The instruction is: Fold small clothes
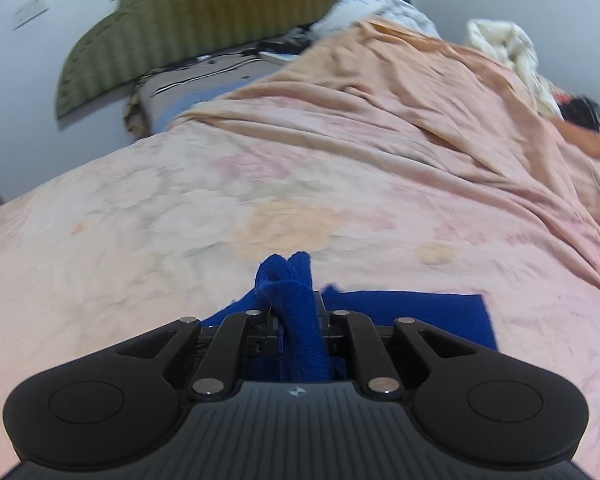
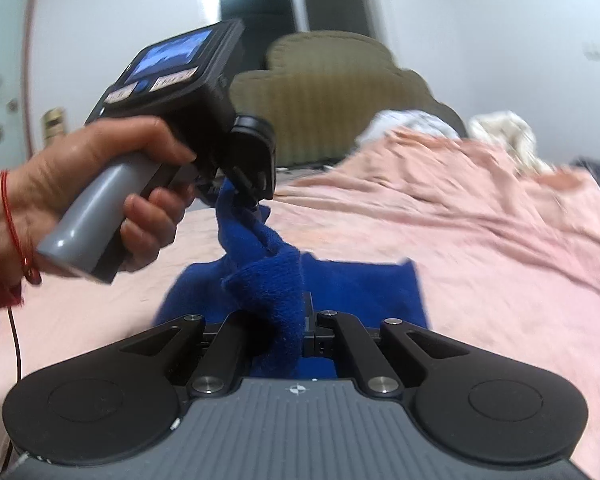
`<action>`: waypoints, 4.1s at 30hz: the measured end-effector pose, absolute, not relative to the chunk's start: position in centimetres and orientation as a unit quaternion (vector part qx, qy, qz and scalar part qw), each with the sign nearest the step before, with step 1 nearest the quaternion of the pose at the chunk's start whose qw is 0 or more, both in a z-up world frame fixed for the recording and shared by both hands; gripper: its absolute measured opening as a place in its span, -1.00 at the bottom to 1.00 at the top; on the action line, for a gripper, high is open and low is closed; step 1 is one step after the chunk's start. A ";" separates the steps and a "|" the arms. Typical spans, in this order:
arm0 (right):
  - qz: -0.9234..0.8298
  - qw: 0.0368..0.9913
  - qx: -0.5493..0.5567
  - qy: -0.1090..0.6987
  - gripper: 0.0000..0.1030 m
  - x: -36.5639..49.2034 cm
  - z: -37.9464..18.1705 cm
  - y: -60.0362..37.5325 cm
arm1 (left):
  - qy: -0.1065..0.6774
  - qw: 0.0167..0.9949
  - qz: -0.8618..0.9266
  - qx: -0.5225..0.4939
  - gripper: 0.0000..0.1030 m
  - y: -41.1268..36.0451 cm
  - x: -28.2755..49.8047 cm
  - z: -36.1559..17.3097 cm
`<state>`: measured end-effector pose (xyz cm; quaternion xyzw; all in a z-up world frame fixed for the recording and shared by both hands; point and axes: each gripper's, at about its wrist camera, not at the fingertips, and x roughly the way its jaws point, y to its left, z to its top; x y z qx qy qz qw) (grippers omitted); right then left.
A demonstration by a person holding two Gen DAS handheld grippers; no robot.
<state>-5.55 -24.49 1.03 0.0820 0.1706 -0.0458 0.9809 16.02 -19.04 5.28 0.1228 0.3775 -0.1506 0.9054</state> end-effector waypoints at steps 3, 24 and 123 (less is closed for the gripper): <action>-0.061 0.975 0.119 0.179 -0.93 -5.6 -0.1 -26.8 | 0.371 0.902 -0.162 0.148 -0.78 -21.7 15.9 4.4; -0.092 0.913 0.332 0.219 -0.39 -6.8 -3.6 -35.2 | 0.383 0.898 -0.214 0.025 0.41 -23.2 18.9 4.3; -0.032 0.926 0.202 0.317 0.02 1.2 -0.8 -33.0 | 0.364 0.902 -0.228 0.050 0.09 -2.3 8.6 0.2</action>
